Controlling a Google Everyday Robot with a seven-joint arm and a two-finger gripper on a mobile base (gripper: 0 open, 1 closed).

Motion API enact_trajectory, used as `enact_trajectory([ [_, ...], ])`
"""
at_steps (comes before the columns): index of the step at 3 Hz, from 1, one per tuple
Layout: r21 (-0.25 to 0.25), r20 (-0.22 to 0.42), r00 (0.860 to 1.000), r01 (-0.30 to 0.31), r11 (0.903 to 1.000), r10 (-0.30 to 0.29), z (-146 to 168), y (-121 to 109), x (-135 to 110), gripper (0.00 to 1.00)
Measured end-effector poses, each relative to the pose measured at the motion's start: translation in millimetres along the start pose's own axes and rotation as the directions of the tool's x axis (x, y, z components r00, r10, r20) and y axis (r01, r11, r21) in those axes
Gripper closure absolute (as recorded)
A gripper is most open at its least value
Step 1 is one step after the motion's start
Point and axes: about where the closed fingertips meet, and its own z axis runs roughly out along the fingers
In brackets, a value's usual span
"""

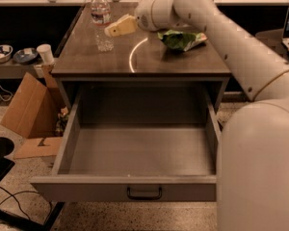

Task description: Place water bottle into top drawer

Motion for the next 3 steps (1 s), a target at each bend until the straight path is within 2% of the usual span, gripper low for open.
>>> enact_trajectory([
  [1,0.015,0.058,0.998,-0.015,0.9998,0.014,32,-10,-15,0.0],
  [2,0.013,0.089,0.996,-0.03,0.9995,0.029,49,-12,-19,0.0],
  [3,-0.019,0.106,0.993,-0.058,0.9981,0.06,70,-4,-14,0.17],
])
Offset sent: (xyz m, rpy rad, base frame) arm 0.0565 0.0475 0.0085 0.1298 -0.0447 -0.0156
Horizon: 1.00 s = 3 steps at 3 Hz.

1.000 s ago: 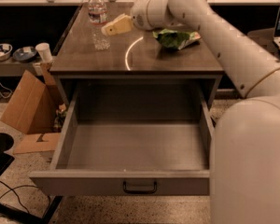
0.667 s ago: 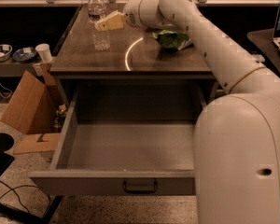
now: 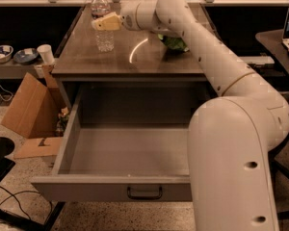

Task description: Place water bottle into top drawer

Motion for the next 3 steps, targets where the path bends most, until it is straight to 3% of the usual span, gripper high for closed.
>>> enact_trajectory([
  [1,-0.055,0.027,1.0,-0.012,0.9984,0.014,22.2,13.2,0.2,0.49],
  [3,-0.055,0.027,1.0,-0.012,0.9984,0.014,22.2,13.2,0.2,0.95],
])
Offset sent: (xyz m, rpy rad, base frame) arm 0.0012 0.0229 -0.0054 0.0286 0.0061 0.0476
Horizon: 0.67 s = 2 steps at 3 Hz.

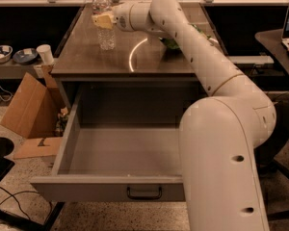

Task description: Place water bottle into top drawer

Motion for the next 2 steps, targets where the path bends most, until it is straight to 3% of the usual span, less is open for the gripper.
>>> enact_trajectory([
  [1,-0.002,-0.003,0.999,0.033,0.9995,-0.033,-12,5,-17,1.0],
  [2,0.048,0.055,0.993,0.102,0.9936,-0.105,-73,30,-75,1.0],
])
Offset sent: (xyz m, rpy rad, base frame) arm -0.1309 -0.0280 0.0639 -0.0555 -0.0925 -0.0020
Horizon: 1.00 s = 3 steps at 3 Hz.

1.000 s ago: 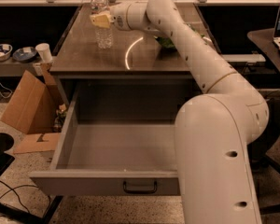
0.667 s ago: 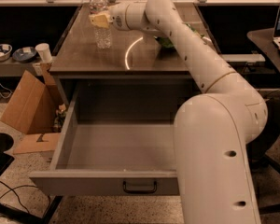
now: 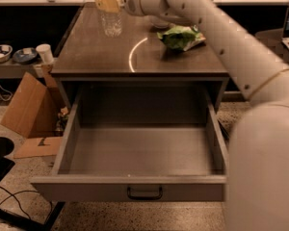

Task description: Place water bottle into top drawer

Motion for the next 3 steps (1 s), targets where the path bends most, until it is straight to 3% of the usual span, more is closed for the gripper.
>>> enact_trajectory([
  [1,-0.006,0.019,1.0,0.003,1.0,-0.003,-42,33,-9,1.0],
  [2,-0.065,-0.021,0.998,-0.067,0.9956,0.066,-79,78,36,1.0],
  [3,-0.094,-0.047,0.988,-0.149,0.9844,0.145,-112,112,97,1.0],
])
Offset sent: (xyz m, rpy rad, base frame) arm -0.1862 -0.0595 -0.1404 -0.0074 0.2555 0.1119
